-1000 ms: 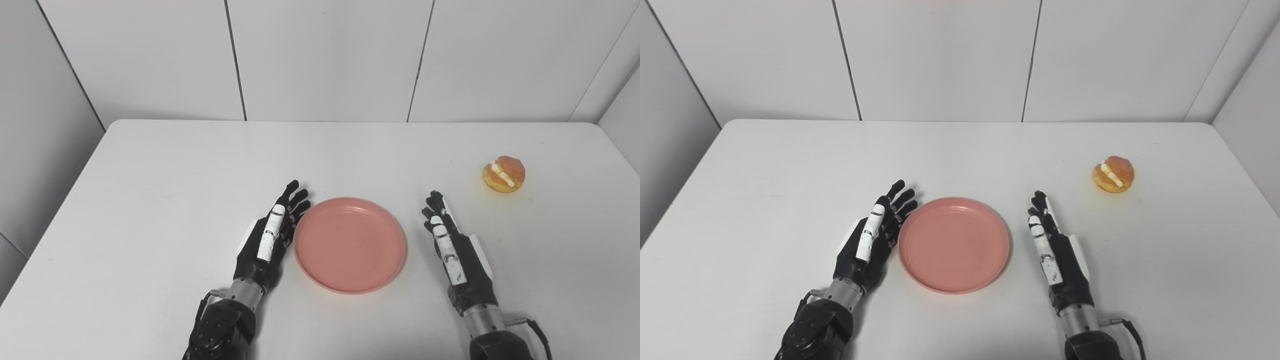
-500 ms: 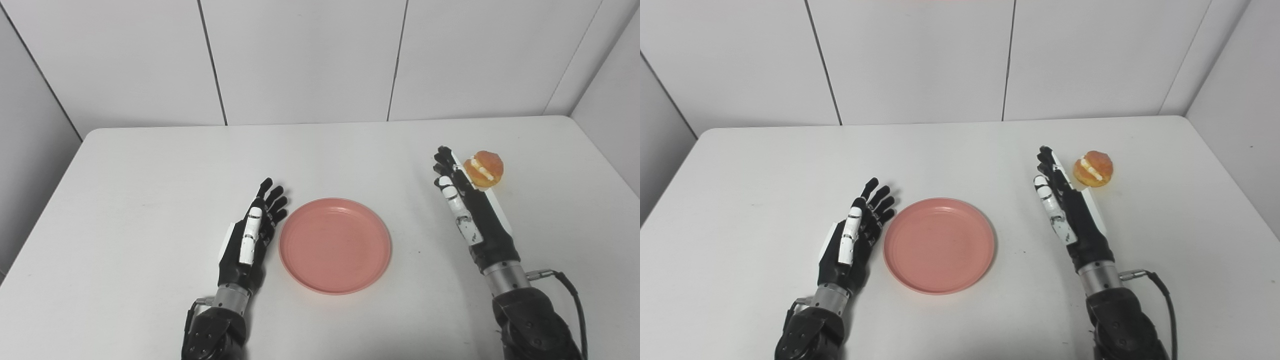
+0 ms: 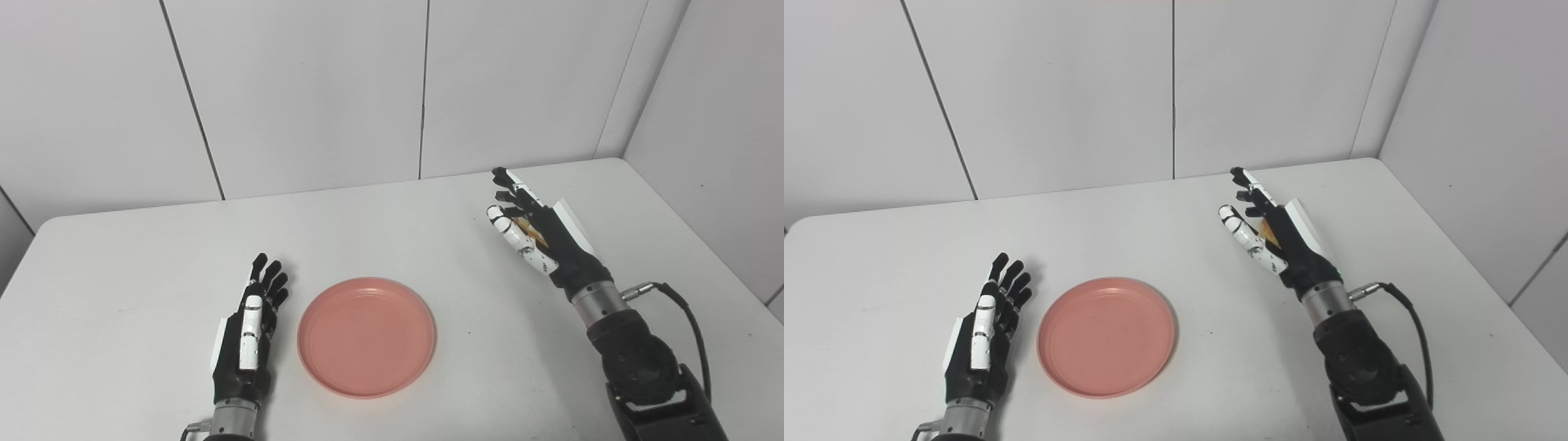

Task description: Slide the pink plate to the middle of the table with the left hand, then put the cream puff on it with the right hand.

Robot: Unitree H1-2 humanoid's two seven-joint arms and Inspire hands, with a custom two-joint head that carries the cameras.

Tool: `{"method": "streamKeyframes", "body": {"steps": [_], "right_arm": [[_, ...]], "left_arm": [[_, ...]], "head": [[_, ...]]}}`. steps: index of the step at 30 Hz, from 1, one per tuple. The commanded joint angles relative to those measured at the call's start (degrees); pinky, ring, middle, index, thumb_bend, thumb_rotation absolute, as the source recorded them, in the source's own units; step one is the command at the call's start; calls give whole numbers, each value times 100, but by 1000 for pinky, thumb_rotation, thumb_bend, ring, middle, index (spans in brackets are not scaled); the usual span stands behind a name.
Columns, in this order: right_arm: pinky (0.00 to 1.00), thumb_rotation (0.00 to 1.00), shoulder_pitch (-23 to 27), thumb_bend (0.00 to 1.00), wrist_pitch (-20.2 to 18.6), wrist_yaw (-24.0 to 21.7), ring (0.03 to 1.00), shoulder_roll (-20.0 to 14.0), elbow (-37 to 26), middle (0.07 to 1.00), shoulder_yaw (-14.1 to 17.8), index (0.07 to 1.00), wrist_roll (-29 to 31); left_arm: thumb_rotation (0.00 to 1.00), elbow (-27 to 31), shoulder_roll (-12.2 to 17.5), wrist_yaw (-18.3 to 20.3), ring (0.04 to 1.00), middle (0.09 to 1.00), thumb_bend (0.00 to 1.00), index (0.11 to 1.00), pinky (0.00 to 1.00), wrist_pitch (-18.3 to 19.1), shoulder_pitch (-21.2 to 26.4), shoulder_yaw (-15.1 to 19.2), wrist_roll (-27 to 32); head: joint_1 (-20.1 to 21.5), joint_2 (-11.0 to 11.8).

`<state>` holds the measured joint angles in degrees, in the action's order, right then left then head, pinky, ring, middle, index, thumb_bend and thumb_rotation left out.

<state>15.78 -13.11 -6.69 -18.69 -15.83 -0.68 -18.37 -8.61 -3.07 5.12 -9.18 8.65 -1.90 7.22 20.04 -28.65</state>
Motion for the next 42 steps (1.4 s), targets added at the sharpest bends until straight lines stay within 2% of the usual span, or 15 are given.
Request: {"method": "streamKeyframes", "body": {"steps": [1, 4, 7, 10, 14, 18, 22, 27, 30, 33, 38, 42], "right_arm": [[748, 844, 326, 438, 91, 135, 837, -158, -54, 915, 109, 930, -154], [729, 779, 476, 449, 99, 145, 838, -246, 74, 920, 178, 932, -238], [752, 757, 608, 533, 57, 223, 833, -371, 190, 920, 182, 950, -551], [729, 758, 761, 601, -1, 214, 824, -570, 247, 923, 106, 966, -1013], [729, 614, 952, 729, -88, 172, 842, -670, 374, 924, 109, 957, -1258], [687, 530, 1068, 792, -238, 75, 842, -813, 484, 925, -14, 886, -1723], [666, 487, 1168, 833, -433, -122, 865, -957, 600, 947, -188, 862, -2131], [611, 446, 1305, 874, -536, -361, 880, -1116, 827, 975, -415, 894, -2569], [614, 445, 1389, 895, -546, -473, 893, -1169, 987, 984, -506, 924, -2743], [628, 454, 1442, 908, -506, -539, 901, -1215, 1165, 988, -562, 941, -2818], [661, 443, 1500, 912, -658, -761, 908, -1207, 1430, 980, -586, 932, -2809], [647, 419, 1521, 918, -677, -746, 899, -1200, 1621, 970, -617, 929, -2805]], "left_arm": [[1000, -668, 122, 15, 951, 964, 393, 961, 963, -266, -529, 75, -55], [1000, -743, 169, 68, 967, 977, 379, 974, 986, -408, -537, 81, -24], [1000, -792, 208, 110, 971, 980, 364, 979, 996, -418, -531, 102, 47], [1000, -806, 218, 96, 967, 978, 378, 978, 988, -317, -531, 142, 112], [1000, -928, 288, 179, 962, 972, 394, 971, 981, -312, -515, 167, 212], [1000, -892, 320, 157, 945, 956, 406, 953, 950, -260, -533, 191, 232], [1000, -787, 372, 228, 949, 960, 417, 956, 958, -194, -585, 167, 291], [1000, -720, 417, 282, 947, 960, 432, 958, 950, -145, -618, 158, 285], [1000, -631, 441, 307, 946, 959, 435, 958, 946, -30, -636, 155, 292], [1000, -611, 462, 337, 946, 959, 430, 960, 947, -6, -634, 157, 301], [1000, -574, 499, 362, 944, 957, 432, 957, 946, 34, -635, 165, 275], [1000, -453, 496, 352, 944, 957, 431, 956, 943, 161, -663, 175, 302]], "head": [[103, 46], [203, 106], [312, 164], [380, 196], [335, 180], [332, 121], [351, 81], [408, 23], [410, -19], [428, -34], [479, -94], [495, -139]]}}
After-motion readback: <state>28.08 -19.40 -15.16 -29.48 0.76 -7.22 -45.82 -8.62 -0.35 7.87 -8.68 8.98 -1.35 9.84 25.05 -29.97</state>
